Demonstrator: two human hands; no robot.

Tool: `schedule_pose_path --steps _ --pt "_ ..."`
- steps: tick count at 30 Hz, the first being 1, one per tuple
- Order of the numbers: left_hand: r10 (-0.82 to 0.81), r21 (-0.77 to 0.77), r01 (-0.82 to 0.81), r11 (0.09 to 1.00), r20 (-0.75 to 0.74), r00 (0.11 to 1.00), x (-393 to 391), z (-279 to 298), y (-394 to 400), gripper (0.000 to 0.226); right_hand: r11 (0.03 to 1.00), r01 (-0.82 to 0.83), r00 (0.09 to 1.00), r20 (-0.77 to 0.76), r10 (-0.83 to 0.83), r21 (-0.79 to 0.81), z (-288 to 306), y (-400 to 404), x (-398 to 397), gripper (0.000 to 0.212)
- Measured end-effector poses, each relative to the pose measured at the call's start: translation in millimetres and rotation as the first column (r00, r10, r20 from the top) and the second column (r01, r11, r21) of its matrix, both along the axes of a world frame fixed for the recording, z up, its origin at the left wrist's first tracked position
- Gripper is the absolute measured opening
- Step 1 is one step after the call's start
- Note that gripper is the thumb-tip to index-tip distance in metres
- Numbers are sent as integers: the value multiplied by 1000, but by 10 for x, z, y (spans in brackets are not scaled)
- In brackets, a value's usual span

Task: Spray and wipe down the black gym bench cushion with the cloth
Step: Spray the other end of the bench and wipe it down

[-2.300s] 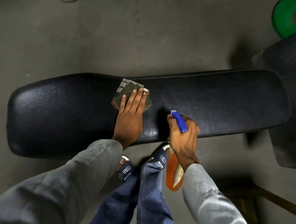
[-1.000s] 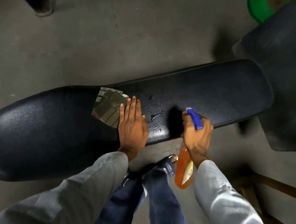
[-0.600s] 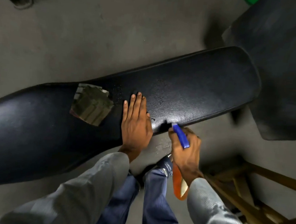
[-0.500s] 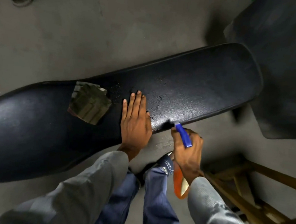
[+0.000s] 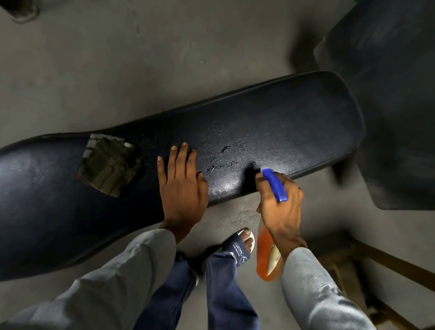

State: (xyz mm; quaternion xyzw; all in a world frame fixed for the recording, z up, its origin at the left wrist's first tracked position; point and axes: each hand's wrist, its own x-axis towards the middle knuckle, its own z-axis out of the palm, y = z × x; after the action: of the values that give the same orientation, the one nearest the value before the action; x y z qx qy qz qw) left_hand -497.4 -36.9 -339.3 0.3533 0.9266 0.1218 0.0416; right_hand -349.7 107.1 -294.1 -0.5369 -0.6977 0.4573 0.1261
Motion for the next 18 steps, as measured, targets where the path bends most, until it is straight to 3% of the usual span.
schedule_pose_path --steps 2,6,11,18 --pt "12 13 -12 1000 -2 1000 23 51 102 59 1000 -12 999 -30 13 22 8 75 2 35" --pt "-15 23 15 1000 -1 1000 95 124 340 64 998 37 999 -16 -37 57 65 199 32 50" --pt "-108 21 107 994 13 994 113 224 726 82 996 89 994 -65 -87 27 82 440 164 42" --pt "-189 -185 198 963 65 980 75 243 1039 93 992 124 992 -10 -125 -35 89 627 226 56"
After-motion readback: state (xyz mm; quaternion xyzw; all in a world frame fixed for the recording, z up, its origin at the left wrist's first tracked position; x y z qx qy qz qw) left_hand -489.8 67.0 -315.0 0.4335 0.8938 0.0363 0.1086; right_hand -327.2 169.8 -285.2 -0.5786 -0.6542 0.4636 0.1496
